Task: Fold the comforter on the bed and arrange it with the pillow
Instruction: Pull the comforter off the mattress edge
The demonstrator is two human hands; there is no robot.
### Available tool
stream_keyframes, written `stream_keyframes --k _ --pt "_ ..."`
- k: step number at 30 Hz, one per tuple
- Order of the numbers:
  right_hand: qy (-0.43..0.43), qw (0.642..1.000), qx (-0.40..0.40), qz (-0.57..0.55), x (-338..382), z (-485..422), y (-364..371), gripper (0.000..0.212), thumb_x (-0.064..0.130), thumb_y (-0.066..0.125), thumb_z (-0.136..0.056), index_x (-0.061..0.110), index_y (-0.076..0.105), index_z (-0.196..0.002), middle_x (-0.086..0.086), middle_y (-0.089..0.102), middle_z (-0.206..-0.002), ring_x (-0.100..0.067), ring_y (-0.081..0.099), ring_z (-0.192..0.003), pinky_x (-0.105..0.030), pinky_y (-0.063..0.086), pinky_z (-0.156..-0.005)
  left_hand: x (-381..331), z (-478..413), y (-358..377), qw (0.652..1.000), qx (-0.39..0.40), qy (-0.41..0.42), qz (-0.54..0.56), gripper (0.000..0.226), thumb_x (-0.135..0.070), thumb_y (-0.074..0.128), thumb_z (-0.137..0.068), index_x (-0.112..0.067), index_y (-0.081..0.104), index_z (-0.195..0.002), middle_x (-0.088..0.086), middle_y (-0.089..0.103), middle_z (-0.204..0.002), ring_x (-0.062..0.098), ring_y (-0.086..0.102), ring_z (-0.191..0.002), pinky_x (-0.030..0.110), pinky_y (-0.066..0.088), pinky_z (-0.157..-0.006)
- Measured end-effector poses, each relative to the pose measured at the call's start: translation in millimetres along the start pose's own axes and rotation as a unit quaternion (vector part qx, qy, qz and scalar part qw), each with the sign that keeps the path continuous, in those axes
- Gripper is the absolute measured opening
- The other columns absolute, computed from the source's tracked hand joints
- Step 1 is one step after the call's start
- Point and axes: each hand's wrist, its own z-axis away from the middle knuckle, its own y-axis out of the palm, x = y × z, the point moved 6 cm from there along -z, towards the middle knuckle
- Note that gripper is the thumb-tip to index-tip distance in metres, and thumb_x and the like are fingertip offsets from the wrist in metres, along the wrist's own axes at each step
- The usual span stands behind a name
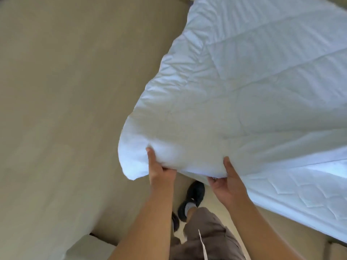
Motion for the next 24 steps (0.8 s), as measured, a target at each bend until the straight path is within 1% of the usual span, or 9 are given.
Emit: stream_keyframes --k 3,5,8,10,13,15,17,20,24 --pt "-0.015 1.0 0.016 0.006 17 13 22 0.066 0.021 0.075 -0.076 0.02 0.055 -0.139 -0.009 0.069 -0.127 -0.031 0.064 -0.118 -0.051 0.06 -0.08 -42 9 34 0.995 0.07 0.046 -0.05 0.045 -0.048 0.07 -0.088 -0.021 0.067 -0.125 0.007 0.071 -0.124 0.032 0.065 -0.118 0.056 0.046 -0.106" --pt "-0.038 0.999 0.034 0.014 36 13 42 0.06 0.023 0.075 -0.078 0.02 0.057 -0.135 -0.01 0.069 -0.127 -0.032 0.064 -0.119 -0.052 0.06 -0.082 -67 11 66 0.985 0.116 0.08 -0.095 0.042 -0.041 0.064 -0.094 -0.02 0.064 -0.13 0.006 0.069 -0.128 0.028 0.063 -0.122 0.051 0.044 -0.108" --pt "-0.08 0.995 0.056 0.019 72 8 83 0.037 0.025 0.071 -0.088 0.023 0.061 -0.124 -0.007 0.07 -0.126 -0.028 0.065 -0.116 -0.043 0.062 -0.079 -95 18 115 0.97 0.148 0.108 -0.16 0.05 -0.034 0.07 -0.089 -0.016 0.06 -0.134 0.007 0.067 -0.132 0.026 0.063 -0.122 0.046 0.046 -0.106" --pt "-0.102 0.993 0.064 0.018 92 3 112 0.026 0.026 0.069 -0.091 0.025 0.064 -0.116 -0.004 0.071 -0.123 -0.025 0.067 -0.111 -0.039 0.063 -0.076 -109 24 149 0.958 0.171 0.121 -0.198 0.041 -0.031 0.07 -0.09 -0.013 0.064 -0.127 0.008 0.07 -0.125 0.026 0.065 -0.12 0.044 0.048 -0.105" --pt "-0.13 0.988 0.079 0.009 124 -9 154 0.033 0.029 0.069 -0.09 0.024 0.063 -0.122 -0.002 0.071 -0.123 -0.021 0.068 -0.109 -0.033 0.062 -0.07 -121 27 203 0.95 0.18 0.135 -0.215 0.035 -0.028 0.069 -0.091 -0.011 0.063 -0.122 0.007 0.075 -0.113 0.026 0.068 -0.115 0.041 0.052 -0.098" --pt "-0.152 0.985 0.079 0.007 151 -18 182 0.036 0.03 0.07 -0.09 0.022 0.062 -0.124 -0.002 0.07 -0.122 -0.021 0.068 -0.108 -0.035 0.062 -0.074 -124 26 244 0.943 0.192 0.15 -0.228 0.047 -0.028 0.073 -0.089 -0.009 0.06 -0.129 0.009 0.073 -0.118 0.026 0.068 -0.114 0.042 0.053 -0.098" --pt "-0.163 0.985 0.061 0.002 181 -29 207 0.031 0.03 0.072 -0.089 0.02 0.063 -0.117 -0.004 0.07 -0.119 -0.022 0.068 -0.105 -0.038 0.058 -0.078 -125 22 287 0.933 0.208 0.159 -0.248 0.052 -0.027 0.075 -0.086 -0.007 0.059 -0.131 0.011 0.071 -0.123 0.027 0.069 -0.112 0.043 0.055 -0.096" --pt "-0.18 0.983 0.027 -0.031 224 -59 243 0.027 0.026 0.075 -0.087 0.021 0.06 -0.11 -0.005 0.069 -0.116 -0.021 0.069 -0.097 -0.037 0.058 -0.072 -124 1 360 0.917 0.227 0.163 -0.285 0.044 -0.02 0.076 -0.086 -0.01 0.061 -0.127 0.011 0.073 -0.116 0.027 0.071 -0.106 0.044 0.06 -0.086" --pt "-0.211 0.976 -0.026 -0.051 276 -115 299 0.053 0.027 0.079 -0.083 0.018 0.054 -0.129 -0.007 0.07 -0.115 -0.021 0.07 -0.092 -0.033 0.06 -0.064 -113 -56 462 0.897 0.236 0.145 -0.345 0.023 -0.021 0.073 -0.089 -0.023 0.063 -0.109 0.003 0.074 -0.103 0.023 0.072 -0.097 0.045 0.06 -0.081"
